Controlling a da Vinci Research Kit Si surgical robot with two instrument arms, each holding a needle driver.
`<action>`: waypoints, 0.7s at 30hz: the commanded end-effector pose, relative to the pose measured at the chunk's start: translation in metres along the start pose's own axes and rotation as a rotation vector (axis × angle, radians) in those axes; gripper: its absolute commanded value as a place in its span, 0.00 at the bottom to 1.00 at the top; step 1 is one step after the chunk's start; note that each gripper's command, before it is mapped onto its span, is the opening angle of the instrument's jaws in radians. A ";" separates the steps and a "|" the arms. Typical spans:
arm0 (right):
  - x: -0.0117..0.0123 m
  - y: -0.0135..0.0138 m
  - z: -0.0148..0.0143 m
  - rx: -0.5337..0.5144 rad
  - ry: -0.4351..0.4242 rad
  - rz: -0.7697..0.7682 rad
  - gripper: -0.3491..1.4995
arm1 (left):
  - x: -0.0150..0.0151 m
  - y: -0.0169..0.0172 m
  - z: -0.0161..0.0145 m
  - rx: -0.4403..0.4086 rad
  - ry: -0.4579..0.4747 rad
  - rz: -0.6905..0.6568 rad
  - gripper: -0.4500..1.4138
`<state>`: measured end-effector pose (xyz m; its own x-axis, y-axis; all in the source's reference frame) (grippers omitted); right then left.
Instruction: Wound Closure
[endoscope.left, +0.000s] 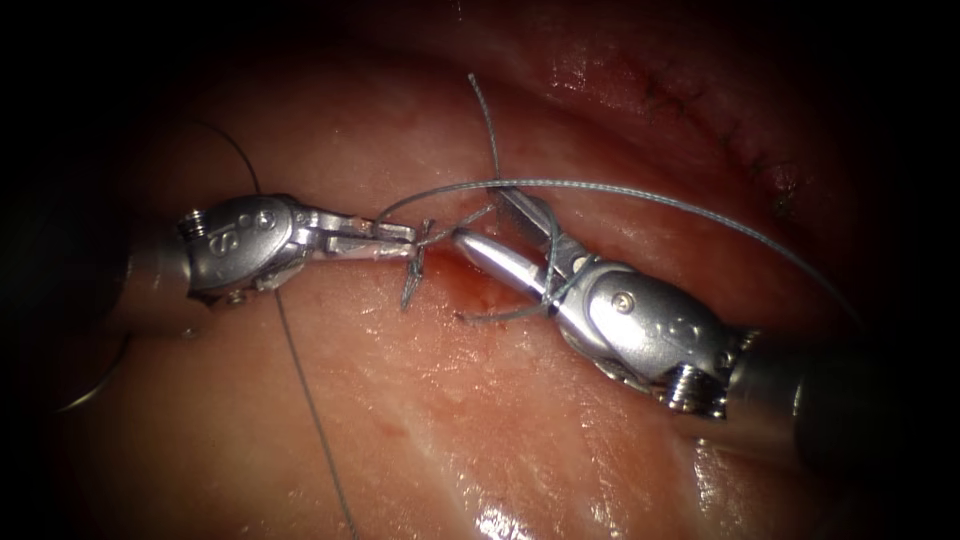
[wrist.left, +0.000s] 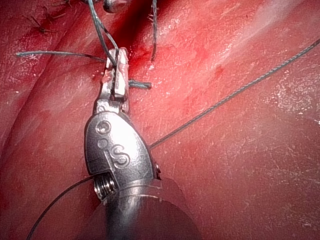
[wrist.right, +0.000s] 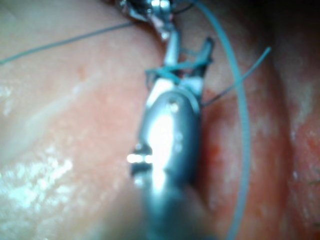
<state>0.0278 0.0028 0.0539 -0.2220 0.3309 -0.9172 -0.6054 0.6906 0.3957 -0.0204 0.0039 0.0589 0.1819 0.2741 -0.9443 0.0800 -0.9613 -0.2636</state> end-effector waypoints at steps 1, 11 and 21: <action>-0.0010 -0.0007 0.0005 -0.001 -0.002 0.021 0.25 | -0.0009 0.0007 0.0006 -0.009 0.001 -0.002 0.00; -0.0017 -0.0001 0.0014 -0.080 -0.098 0.014 0.08 | -0.0011 0.0017 0.0023 -0.024 0.001 0.022 0.00; -0.0028 -0.0005 0.0031 -0.193 -0.213 -0.008 0.75 | -0.0001 -0.0008 0.0041 -0.012 0.014 0.044 0.00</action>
<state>0.0303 0.0038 0.0559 -0.0622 0.4679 -0.8816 -0.7483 0.5626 0.3514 -0.0243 0.0053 0.0576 0.1993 0.2286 -0.9529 0.0827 -0.9729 -0.2161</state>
